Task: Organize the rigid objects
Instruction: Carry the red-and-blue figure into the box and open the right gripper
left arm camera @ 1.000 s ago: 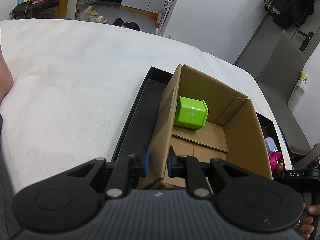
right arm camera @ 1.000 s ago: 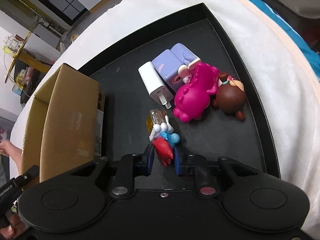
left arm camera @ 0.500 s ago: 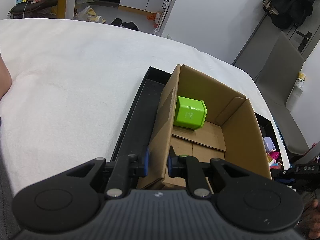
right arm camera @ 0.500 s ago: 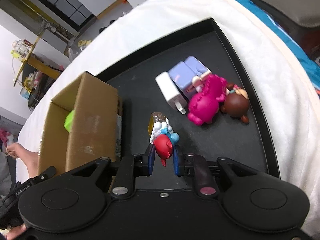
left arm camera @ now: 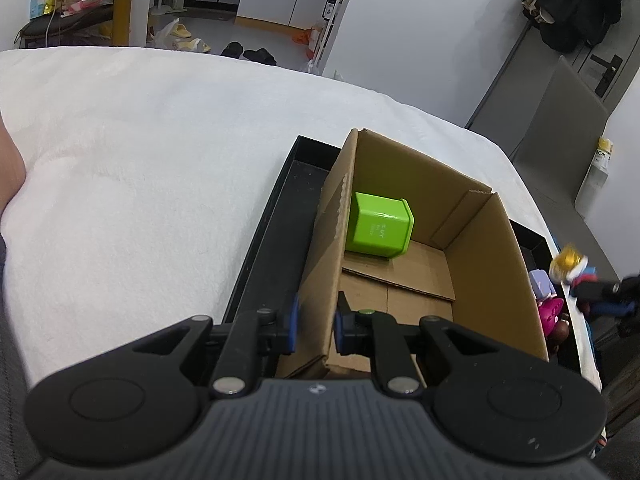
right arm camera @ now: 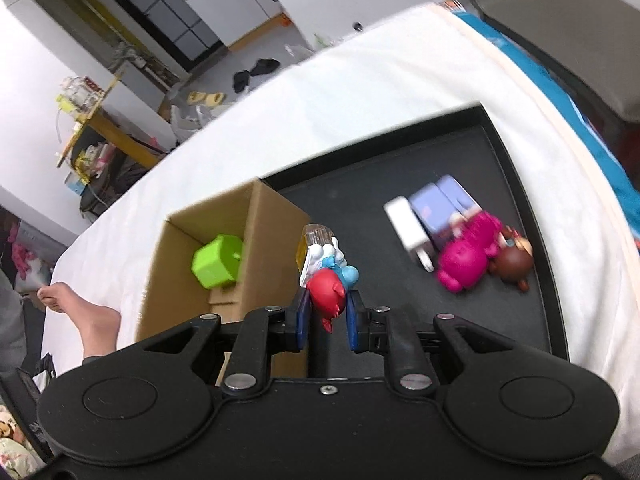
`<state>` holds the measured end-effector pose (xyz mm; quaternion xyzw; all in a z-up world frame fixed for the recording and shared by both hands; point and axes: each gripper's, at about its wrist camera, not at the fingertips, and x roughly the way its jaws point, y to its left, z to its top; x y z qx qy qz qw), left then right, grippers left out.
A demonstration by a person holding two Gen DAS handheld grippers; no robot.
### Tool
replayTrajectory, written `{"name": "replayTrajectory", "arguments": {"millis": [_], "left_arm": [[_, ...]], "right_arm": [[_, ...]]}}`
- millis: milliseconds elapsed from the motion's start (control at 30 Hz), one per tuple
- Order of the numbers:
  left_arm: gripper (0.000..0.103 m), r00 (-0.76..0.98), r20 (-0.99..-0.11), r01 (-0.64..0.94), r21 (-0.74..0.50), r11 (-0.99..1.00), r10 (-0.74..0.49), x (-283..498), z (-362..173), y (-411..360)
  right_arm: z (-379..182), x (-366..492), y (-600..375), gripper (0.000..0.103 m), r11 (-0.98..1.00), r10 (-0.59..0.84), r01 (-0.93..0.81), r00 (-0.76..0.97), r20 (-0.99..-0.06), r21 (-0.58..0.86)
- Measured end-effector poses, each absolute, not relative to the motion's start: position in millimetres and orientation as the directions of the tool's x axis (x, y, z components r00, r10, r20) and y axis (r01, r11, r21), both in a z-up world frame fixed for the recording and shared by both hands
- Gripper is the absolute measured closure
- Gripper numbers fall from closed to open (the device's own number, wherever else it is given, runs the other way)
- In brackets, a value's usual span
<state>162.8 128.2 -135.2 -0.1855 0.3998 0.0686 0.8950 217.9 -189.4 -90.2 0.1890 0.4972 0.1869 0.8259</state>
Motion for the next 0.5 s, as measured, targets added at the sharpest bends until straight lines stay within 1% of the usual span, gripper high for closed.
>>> {"name": "replayTrajectory", "arguments": {"millis": [200, 333, 500], "left_arm": [[0.088, 0.672, -0.740, -0.260, -0.242, 0.935, -0.004, 161.7, -132.7, 122.5], [0.090, 0.678, -0.735, -0.230, -0.177, 0.957, 0.027, 161.3, -129.2, 113.3], [0.091, 0.678, -0.733, -0.221, -0.133, 0.966, 0.054, 161.5, -128.9, 107.1]], "right_arm": [[-72.1, 221.6, -168.4, 0.084, 0.858, 0.506, -0.178, 0.448, -0.737, 0.482], [-67.8, 220.6, -154.9, 0.084, 0.863, 0.501, -0.198, 0.457, -0.735, 0.465], [-61.6, 220.0, -138.9, 0.084, 0.862, 0.504, -0.211, 0.456, -0.734, 0.461]]}}
